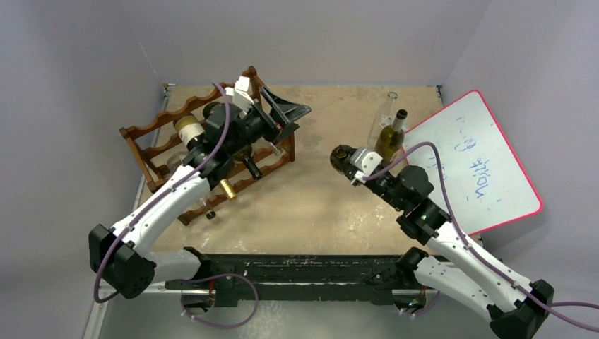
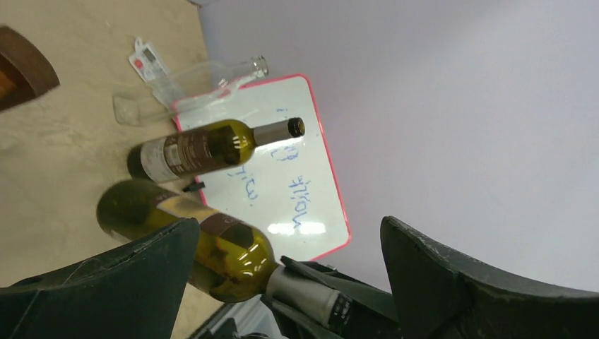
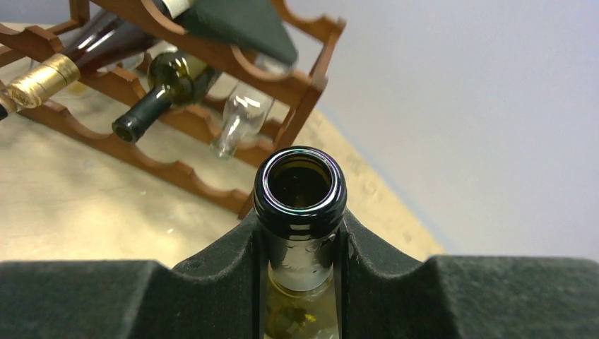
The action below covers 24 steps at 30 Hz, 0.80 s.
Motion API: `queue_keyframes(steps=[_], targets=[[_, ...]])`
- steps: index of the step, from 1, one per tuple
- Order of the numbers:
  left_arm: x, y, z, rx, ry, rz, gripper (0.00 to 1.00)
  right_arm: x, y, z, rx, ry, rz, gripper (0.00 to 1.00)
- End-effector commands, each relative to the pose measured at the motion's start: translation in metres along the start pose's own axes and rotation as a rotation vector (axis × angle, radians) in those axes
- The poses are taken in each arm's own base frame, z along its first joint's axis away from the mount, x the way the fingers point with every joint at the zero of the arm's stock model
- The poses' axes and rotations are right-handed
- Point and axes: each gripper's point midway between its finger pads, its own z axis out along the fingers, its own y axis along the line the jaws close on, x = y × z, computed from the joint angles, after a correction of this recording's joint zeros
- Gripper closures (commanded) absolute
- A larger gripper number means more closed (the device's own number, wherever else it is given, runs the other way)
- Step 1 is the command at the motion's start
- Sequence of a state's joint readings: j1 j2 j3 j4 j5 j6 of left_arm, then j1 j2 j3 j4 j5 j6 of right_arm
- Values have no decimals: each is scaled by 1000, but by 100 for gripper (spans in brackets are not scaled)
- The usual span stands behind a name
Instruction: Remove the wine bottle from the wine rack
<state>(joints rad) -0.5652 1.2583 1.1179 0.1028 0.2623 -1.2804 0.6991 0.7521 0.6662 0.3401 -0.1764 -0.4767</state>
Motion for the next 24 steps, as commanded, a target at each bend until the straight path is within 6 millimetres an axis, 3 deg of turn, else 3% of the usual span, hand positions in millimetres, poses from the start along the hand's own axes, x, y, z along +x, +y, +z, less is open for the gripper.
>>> queue_keyframes(steps=[1, 5, 8, 15, 24], targets=[[-36, -42, -28, 24, -154, 232, 0, -36, -44, -7, 210, -64, 159, 100], [-43, -50, -40, 4, -180, 298, 0, -22, -56, 2, 289, 8, 258, 100], [-42, -45, -47, -17, -182, 330, 0, -2, -64, -1, 370, 83, 294, 100], [-40, -41, -63, -42, -190, 359, 0, 35, -87, -35, 591, 222, 420, 100], [-47, -46, -70, -58, -215, 411, 0, 56, -124, -84, 808, 215, 420, 100]])
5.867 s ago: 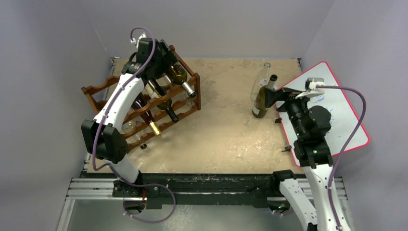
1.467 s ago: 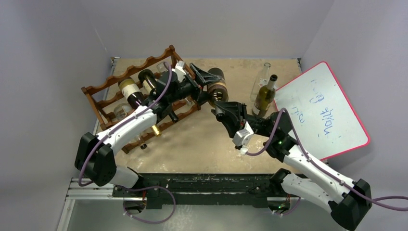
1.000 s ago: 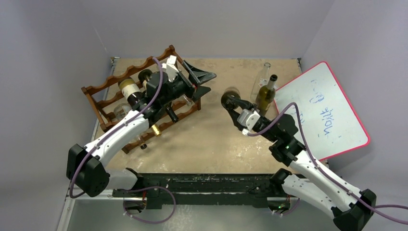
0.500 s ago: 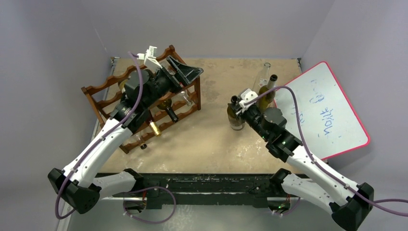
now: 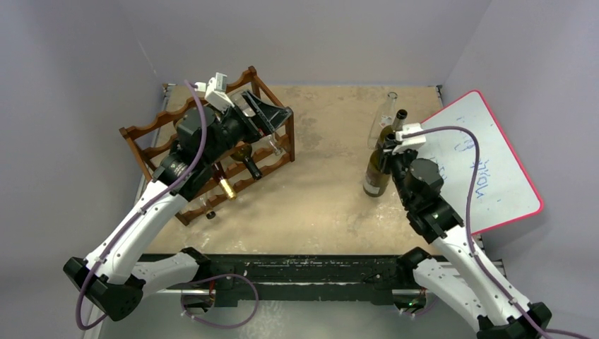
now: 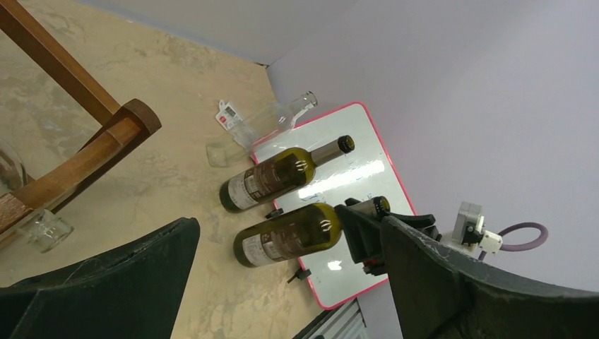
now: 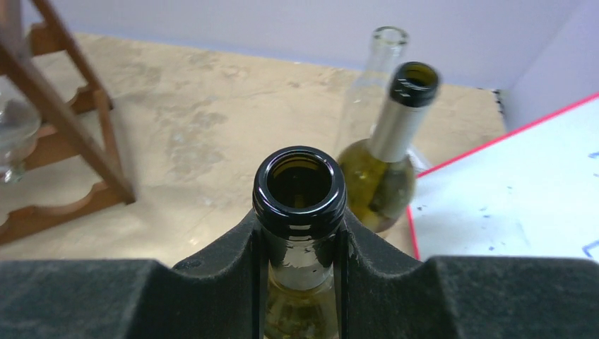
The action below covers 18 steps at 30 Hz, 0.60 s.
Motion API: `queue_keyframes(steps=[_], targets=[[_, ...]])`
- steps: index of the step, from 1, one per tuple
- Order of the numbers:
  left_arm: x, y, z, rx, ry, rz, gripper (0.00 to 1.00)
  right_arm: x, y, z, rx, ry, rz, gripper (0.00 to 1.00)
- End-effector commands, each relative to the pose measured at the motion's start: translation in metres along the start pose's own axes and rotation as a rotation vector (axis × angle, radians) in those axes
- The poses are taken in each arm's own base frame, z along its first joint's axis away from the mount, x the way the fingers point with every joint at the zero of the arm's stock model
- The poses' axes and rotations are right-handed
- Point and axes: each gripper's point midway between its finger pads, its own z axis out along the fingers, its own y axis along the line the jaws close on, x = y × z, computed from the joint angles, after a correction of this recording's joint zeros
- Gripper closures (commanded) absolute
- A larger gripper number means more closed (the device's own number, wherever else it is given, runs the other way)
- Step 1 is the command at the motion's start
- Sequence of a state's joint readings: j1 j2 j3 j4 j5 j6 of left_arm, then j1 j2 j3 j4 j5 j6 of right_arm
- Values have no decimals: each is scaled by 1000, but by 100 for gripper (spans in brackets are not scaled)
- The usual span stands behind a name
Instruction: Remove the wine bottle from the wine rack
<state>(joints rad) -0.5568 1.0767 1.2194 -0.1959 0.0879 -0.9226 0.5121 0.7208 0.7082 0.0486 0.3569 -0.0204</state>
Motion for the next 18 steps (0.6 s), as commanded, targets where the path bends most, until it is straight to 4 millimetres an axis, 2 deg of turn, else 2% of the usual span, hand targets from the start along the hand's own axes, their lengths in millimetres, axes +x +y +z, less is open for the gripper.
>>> queue_keyframes(steps=[1, 5, 12, 18], targets=[[-22, -18, -11, 36, -67, 50, 0, -44, -32, -6, 136, -182, 104, 100], [-20, -17, -15, 30, -59, 51, 0, -38, -44, -4, 199, -188, 125, 100], [-29, -14, -30, -10, -94, 70, 0, -25, -61, -2, 263, -205, 139, 100], [-33, -15, -31, -18, -103, 66, 0, -21, -73, 0, 292, -258, 154, 100]])
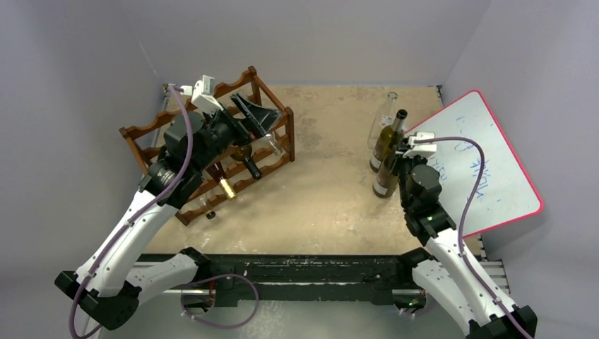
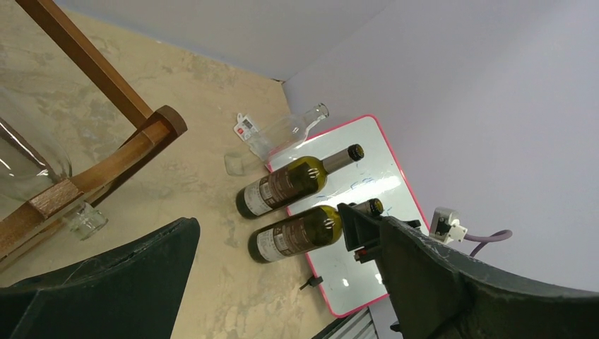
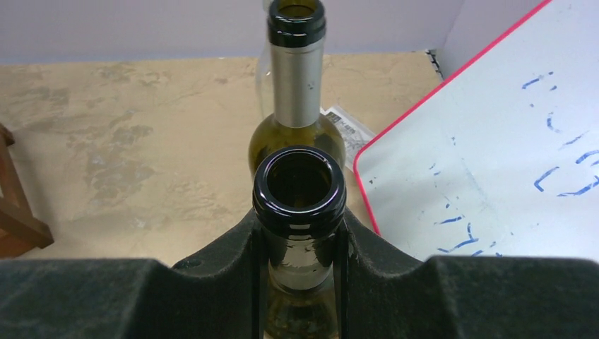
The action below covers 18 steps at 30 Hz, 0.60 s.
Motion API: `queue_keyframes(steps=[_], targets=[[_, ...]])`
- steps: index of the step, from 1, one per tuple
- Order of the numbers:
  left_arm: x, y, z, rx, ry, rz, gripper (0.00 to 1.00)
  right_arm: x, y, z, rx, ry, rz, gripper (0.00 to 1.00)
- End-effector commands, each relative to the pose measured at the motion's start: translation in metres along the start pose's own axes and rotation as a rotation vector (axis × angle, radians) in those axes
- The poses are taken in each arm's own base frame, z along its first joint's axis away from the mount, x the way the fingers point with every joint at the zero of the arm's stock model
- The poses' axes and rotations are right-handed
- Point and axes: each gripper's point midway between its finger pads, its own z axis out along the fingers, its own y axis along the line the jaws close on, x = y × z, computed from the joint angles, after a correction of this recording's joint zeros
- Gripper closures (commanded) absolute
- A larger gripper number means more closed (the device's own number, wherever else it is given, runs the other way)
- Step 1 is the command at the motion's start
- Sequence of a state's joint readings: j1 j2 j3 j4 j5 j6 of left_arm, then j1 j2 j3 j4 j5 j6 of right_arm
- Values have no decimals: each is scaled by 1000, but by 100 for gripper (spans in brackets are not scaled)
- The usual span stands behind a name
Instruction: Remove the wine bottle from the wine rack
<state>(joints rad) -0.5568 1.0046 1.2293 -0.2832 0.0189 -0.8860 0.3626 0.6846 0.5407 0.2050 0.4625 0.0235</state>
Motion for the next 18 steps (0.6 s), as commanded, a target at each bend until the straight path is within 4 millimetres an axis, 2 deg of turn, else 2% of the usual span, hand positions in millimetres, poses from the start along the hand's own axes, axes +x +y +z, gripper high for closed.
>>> queue_keyframes(steps=[1, 6, 13, 14, 18], targets=[[-21, -17, -7, 30, -54, 29, 0, -59, -10, 0, 28, -245, 122, 100], [-22, -18, -6, 35, -59, 14, 0, -52, -20, 8, 75, -237, 108, 100], [-26, -17, -10, 21, -74, 16, 0, -44, -19, 7, 67, -204, 93, 99], [-26, -16, -10, 18, -75, 17, 0, -43, -19, 7, 65, -199, 95, 95], [-24, -17, -5, 22, -65, 15, 0, -41, -18, 3, 53, -188, 105, 60]])
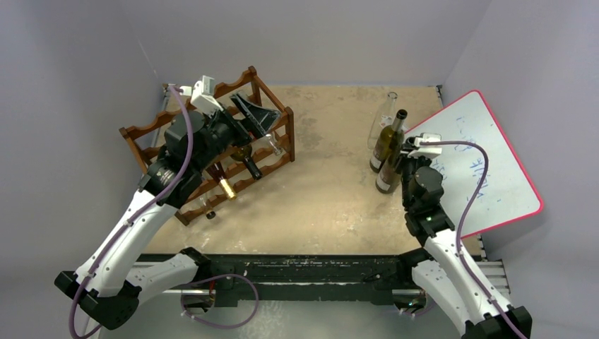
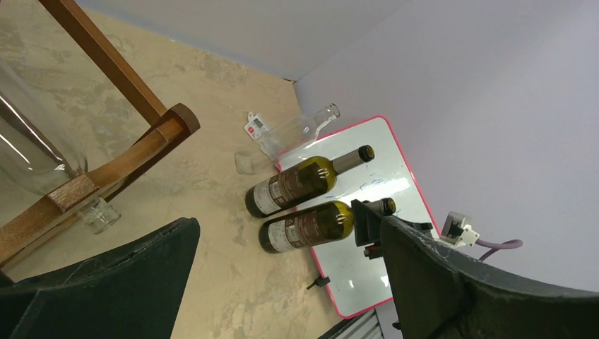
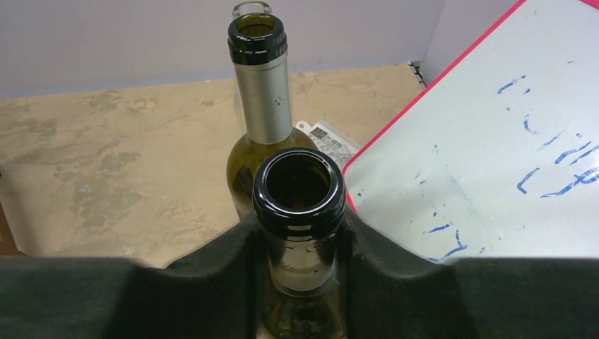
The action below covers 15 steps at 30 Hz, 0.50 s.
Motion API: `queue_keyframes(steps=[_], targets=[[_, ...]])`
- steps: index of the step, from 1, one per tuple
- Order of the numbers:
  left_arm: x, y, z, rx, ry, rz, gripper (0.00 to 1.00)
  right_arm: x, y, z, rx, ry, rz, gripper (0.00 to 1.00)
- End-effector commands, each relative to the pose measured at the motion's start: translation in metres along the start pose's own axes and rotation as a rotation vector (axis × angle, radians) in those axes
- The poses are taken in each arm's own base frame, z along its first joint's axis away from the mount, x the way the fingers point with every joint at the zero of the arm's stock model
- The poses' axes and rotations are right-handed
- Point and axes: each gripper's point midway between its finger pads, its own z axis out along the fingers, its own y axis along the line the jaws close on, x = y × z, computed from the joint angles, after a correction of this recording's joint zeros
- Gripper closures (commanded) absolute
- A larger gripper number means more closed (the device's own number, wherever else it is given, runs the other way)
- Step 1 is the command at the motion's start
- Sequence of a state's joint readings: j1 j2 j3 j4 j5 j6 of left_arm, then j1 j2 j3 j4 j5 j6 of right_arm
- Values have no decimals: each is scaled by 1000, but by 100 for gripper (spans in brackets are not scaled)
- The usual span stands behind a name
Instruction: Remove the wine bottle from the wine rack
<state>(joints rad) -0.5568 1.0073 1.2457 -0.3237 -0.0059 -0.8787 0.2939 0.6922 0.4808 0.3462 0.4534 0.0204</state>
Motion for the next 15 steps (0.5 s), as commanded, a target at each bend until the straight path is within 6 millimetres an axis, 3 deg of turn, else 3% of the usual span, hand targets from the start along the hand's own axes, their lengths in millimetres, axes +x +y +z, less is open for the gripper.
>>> queue_keyframes(steps=[1, 7, 12, 15], targets=[[-22, -22, -2, 60, -61, 3, 0, -39, -1, -5, -8, -117, 74, 51], [-22, -24, 1, 70, -59, -2, 0, -47, -5, -15, -12, -110, 51, 13], [-24, -23, -1, 62, -64, 8, 0, -73, -7, -24, -30, -153, 14, 0], [-27, -22, -3, 48, -74, 25, 0, -99, -7, -30, -48, -205, 1, 0]])
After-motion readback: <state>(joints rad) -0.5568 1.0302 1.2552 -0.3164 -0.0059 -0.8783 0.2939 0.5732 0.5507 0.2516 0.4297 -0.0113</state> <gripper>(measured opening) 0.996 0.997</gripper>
